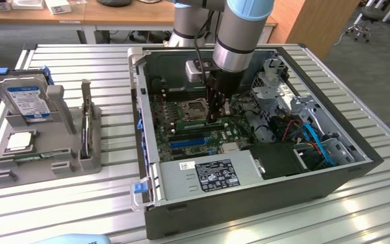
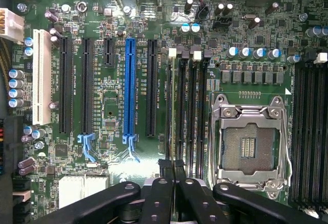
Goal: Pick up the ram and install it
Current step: 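Insert the ram into the slot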
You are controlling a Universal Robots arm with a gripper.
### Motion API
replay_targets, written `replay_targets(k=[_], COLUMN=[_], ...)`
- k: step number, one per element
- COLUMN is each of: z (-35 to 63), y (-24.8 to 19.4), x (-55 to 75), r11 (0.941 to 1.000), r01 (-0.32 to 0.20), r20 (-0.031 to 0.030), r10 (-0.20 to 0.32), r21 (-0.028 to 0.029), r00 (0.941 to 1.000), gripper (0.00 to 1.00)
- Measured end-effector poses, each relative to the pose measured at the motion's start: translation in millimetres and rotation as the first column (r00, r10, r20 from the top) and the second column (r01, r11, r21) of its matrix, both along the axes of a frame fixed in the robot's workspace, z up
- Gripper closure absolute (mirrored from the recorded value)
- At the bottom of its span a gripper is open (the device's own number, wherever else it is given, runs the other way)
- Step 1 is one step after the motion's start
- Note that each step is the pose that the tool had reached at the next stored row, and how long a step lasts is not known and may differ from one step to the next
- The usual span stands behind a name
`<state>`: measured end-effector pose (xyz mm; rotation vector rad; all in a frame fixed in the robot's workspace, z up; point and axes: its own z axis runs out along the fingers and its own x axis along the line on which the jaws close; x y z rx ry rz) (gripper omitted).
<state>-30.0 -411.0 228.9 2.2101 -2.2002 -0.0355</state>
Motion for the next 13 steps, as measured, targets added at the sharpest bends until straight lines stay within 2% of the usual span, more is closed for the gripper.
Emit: replay_targets(k=[13], z=[4.1], y=[0.0], x=[-0.1], r11=[1.0], r01=[0.005], r20=[0.0], r10=[-0.005], r21=[0.0], r00=[1.0], gripper=[0.89])
